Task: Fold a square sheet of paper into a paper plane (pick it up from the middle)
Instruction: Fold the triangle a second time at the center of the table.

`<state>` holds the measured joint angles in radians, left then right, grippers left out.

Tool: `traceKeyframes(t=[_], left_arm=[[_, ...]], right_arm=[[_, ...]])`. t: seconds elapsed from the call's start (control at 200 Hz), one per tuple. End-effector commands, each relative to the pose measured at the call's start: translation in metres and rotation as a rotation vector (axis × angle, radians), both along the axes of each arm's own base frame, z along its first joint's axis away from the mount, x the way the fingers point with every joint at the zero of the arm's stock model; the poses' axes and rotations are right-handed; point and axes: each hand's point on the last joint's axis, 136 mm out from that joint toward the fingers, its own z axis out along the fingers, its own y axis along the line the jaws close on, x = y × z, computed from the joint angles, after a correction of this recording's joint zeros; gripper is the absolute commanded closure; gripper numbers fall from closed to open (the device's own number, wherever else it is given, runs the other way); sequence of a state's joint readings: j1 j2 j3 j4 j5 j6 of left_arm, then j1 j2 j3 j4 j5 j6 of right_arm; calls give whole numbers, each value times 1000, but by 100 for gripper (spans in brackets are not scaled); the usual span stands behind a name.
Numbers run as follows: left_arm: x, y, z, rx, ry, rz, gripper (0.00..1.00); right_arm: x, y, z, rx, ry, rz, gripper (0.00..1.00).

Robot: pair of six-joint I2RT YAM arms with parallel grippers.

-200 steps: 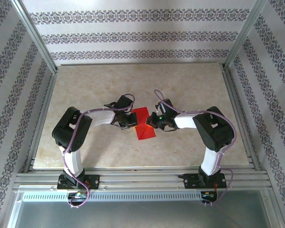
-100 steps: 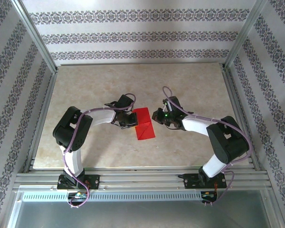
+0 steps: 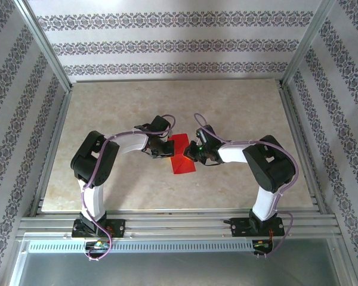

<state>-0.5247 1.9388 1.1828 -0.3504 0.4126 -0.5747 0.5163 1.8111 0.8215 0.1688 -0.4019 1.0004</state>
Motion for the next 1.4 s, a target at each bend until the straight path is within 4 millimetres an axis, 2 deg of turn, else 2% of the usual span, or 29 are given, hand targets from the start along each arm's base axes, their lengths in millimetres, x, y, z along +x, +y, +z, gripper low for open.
traceKeyframes(t=[0.0, 0.135, 0.275, 0.345, 0.425, 0.615, 0.73, 0.844, 1.034, 1.174, 1.264, 1.399], left_arm=[[-43, 49, -59, 272, 158, -23, 100], [-43, 51, -60, 289, 155, -31, 100], [-41, 48, -59, 280, 149, -38, 100], [-39, 46, -57, 268, 142, -49, 100], [-37, 42, -56, 252, 134, -67, 100], [-36, 35, -54, 229, 123, -118, 100], [-35, 34, -54, 224, 118, -144, 100], [-35, 33, -53, 222, 115, -160, 100], [-30, 29, -46, 210, 104, -152, 100], [-20, 21, -22, 168, 62, -121, 100], [-10, 14, 5, 126, 14, -81, 100], [-4, 9, 42, 40, -51, 3, 90]], right_arm=[[-2, -30, -19, -41, 88, -137, 100], [-4, -46, -8, -57, 87, -214, 100], [4, -56, 18, -72, 4, -260, 100], [9, -48, 33, -72, -60, -199, 100], [7, -31, 39, -51, -77, -115, 100], [-3, 9, 29, 23, -31, 7, 100], [-3, 23, 25, 53, -7, 45, 100], [-7, 25, 16, 49, 21, 52, 100], [-18, 13, -6, 6, 72, 13, 100], [-24, 3, -22, -36, 102, -19, 100], [-28, -3, -32, -59, 124, -39, 100], [-33, -9, -42, -84, 149, -61, 100]])
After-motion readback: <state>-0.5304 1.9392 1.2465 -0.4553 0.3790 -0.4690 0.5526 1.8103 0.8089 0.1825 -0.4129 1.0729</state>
